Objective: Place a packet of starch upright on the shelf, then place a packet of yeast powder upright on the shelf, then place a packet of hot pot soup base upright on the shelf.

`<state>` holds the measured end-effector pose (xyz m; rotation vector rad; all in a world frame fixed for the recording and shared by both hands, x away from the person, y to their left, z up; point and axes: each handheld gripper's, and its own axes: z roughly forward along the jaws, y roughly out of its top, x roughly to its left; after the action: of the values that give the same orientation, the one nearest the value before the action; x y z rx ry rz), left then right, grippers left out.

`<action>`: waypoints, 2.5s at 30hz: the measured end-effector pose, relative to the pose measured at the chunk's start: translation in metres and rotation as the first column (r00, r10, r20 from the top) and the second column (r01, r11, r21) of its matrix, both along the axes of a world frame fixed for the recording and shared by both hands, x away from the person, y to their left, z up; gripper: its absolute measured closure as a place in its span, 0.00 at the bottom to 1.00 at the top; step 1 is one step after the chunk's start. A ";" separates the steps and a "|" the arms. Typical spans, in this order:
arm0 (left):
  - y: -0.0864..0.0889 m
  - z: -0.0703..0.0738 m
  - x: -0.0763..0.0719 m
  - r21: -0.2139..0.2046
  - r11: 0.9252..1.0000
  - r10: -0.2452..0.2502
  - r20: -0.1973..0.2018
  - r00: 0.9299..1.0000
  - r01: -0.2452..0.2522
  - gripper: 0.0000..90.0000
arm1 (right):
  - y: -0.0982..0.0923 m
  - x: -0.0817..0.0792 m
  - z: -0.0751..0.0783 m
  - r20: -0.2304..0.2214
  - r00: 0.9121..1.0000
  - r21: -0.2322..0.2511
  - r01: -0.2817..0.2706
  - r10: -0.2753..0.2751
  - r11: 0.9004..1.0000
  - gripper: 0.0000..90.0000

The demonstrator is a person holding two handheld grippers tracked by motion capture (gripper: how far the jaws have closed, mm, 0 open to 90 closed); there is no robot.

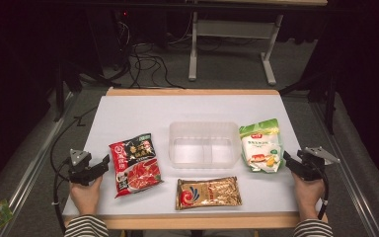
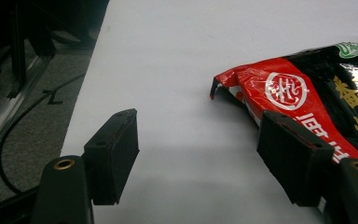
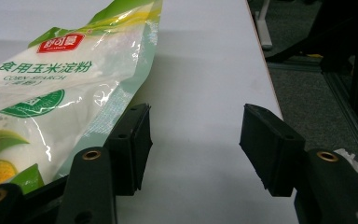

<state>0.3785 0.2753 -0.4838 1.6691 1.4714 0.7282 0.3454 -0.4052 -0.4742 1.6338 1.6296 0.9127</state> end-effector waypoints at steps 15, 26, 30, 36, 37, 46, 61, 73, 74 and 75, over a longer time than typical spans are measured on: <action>0.000 0.000 0.000 -0.001 1.000 0.000 -0.003 1.000 -0.001 0.33 | -0.001 0.001 0.000 -0.006 1.000 0.009 -0.001 0.001 1.000 0.48; 0.000 0.000 0.000 -0.003 1.000 -0.002 -0.002 1.000 0.002 0.34 | -0.004 0.003 0.000 -0.020 1.000 0.043 0.000 0.000 0.999 0.47; 0.000 0.000 0.000 -0.002 1.000 -0.002 -0.001 1.000 0.002 0.33 | -0.004 0.002 0.000 -0.010 1.000 0.036 -0.003 0.003 0.999 0.47; 0.000 0.000 0.000 -0.004 1.000 -0.004 -0.002 1.000 0.004 0.33 | -0.003 0.001 0.001 -0.004 1.000 0.024 -0.011 0.011 1.000 0.47; 0.000 0.000 0.000 -0.002 1.000 -0.004 0.000 1.000 0.004 0.33 | -0.003 0.001 0.001 -0.004 1.000 0.024 -0.011 0.011 1.000 0.47; 0.000 0.000 -0.001 0.000 1.000 -0.009 0.008 1.000 0.009 0.33 | -0.003 -0.003 0.005 0.019 1.000 0.041 -0.023 0.022 0.999 0.48; -0.001 0.000 0.000 0.006 1.000 -0.008 0.004 1.000 0.008 0.33 | -0.005 -0.009 0.029 0.000 0.996 0.071 -0.091 0.091 0.993 0.50; -0.001 0.000 0.001 0.007 1.000 -0.012 -0.007 1.000 0.012 0.34 | -0.001 0.003 0.043 -0.050 0.984 0.076 -0.164 0.168 0.983 0.50; -0.001 0.000 0.001 0.010 1.000 -0.013 -0.011 1.000 0.013 0.34 | 0.000 0.006 0.046 -0.060 0.982 0.078 -0.174 0.179 0.982 0.50; -0.001 0.000 0.001 0.010 1.000 -0.013 -0.011 1.000 0.013 0.34 | 0.000 0.009 0.047 -0.062 0.980 0.075 -0.182 0.187 0.980 0.49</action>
<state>0.3799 0.2742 -0.4842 1.6908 1.4653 0.7215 0.3543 -0.4047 -0.4274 1.5947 1.8398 1.0261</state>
